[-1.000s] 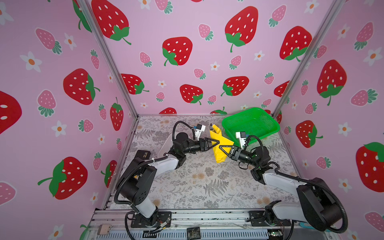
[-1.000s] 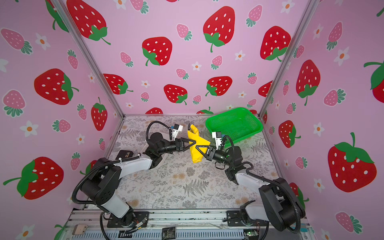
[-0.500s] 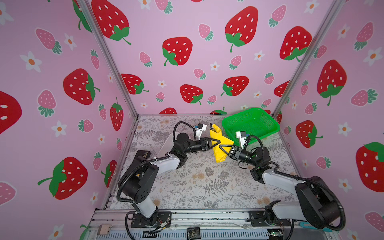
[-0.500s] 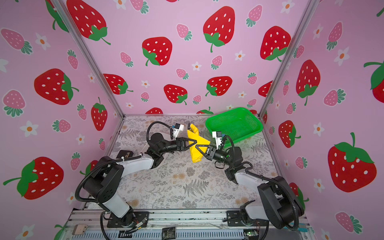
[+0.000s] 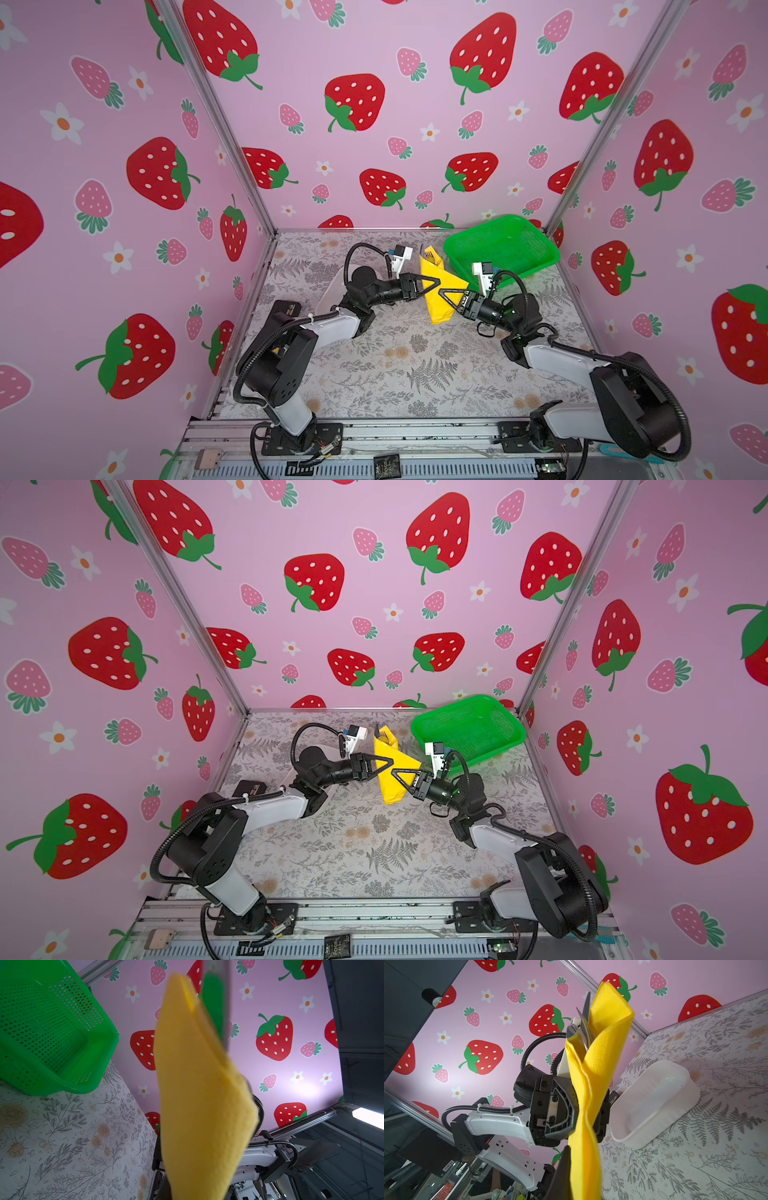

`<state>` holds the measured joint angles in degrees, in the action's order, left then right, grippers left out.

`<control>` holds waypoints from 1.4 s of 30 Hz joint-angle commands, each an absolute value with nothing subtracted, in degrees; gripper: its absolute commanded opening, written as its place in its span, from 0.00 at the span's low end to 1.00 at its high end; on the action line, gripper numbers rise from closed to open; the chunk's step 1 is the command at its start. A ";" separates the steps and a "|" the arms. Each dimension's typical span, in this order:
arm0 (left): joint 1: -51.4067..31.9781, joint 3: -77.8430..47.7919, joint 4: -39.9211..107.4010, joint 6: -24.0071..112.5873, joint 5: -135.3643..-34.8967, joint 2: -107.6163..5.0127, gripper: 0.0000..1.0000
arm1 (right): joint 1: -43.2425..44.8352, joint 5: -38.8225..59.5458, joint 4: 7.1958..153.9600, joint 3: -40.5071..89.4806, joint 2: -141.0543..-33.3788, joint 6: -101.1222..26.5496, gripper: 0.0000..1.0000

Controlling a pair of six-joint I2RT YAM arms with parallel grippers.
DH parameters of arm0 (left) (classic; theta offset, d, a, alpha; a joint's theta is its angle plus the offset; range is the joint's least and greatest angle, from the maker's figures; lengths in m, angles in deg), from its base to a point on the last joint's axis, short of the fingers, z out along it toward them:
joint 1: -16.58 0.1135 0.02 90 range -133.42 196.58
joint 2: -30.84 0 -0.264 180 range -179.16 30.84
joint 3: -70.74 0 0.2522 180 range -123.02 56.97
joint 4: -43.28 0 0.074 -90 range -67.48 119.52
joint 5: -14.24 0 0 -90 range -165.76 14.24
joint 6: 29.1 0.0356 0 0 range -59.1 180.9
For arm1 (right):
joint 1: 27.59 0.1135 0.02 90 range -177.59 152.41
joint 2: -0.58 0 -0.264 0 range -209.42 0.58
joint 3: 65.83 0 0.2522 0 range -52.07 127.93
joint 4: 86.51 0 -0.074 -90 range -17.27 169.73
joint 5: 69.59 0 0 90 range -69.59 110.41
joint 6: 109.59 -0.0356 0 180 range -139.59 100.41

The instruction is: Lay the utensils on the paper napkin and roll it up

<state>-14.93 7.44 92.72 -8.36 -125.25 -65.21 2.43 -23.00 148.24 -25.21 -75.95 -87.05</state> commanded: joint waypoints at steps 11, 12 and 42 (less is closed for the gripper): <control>-15.07 6.22 100.17 -10.83 -124.97 -64.70 0.00 | 2.03 -21.43 147.91 -25.61 -73.79 -85.60 0.14; -15.07 6.19 100.10 -10.88 -124.98 -64.70 0.00 | 2.03 -21.22 147.61 -25.55 -73.72 -85.46 0.16; -13.04 8.16 91.20 -2.21 -121.61 -59.96 0.00 | 0.09 -8.22 102.49 -16.96 -46.17 -63.67 0.36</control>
